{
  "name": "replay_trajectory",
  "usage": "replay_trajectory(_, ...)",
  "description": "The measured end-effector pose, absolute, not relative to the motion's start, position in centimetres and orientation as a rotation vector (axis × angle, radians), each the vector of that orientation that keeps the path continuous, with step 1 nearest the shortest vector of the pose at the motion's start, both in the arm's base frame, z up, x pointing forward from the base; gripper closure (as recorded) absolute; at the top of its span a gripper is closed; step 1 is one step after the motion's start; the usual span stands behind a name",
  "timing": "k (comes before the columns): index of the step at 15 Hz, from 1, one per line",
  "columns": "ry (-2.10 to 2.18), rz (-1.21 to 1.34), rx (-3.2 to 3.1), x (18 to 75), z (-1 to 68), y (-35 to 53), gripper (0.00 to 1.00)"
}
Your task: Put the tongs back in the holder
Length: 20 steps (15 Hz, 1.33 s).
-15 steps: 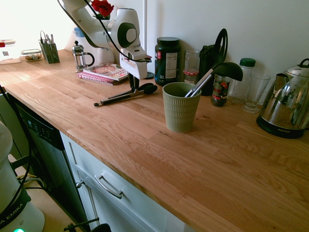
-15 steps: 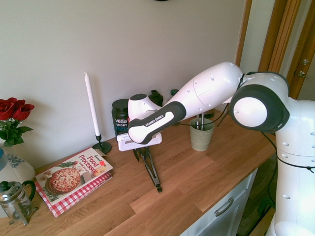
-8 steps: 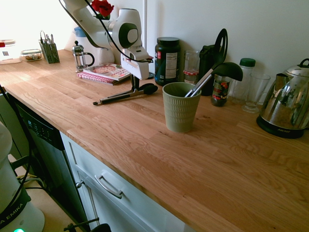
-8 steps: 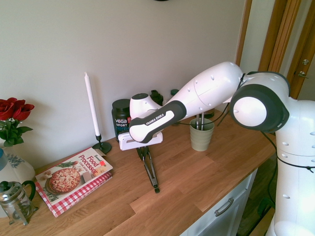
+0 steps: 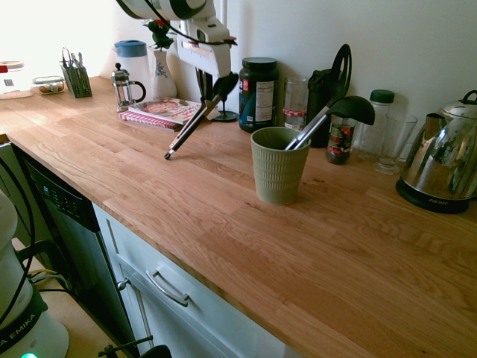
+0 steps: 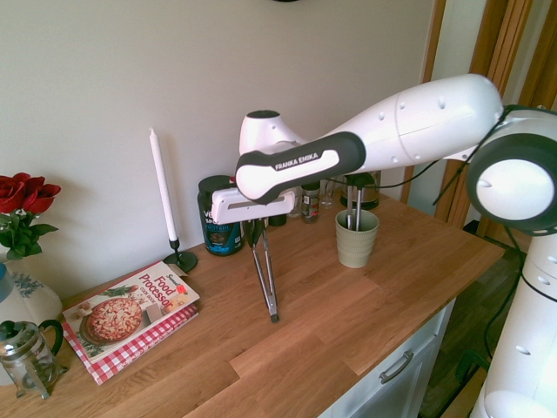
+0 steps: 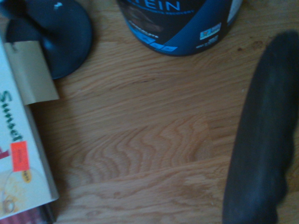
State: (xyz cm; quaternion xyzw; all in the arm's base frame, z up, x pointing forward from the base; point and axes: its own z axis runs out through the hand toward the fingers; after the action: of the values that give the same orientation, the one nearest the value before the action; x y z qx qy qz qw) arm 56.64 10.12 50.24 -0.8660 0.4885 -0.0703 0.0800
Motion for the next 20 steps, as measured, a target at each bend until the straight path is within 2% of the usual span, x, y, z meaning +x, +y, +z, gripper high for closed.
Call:
replay_trajectory(6, 1.295, -0.292, -2.648, 53.7, 58.2, 7.6, 1.0)
replay_trajectory(14, 1.375, -0.545, -2.726, 50.4, 72.9, -5.1, 1.0)
replay_trajectory(17, 1.489, -0.528, -2.684, 49.5, 73.1, -10.2, 1.0)
replay_trajectory(20, 1.537, -0.487, -2.665, 49.6, 69.8, -13.6, 1.0)
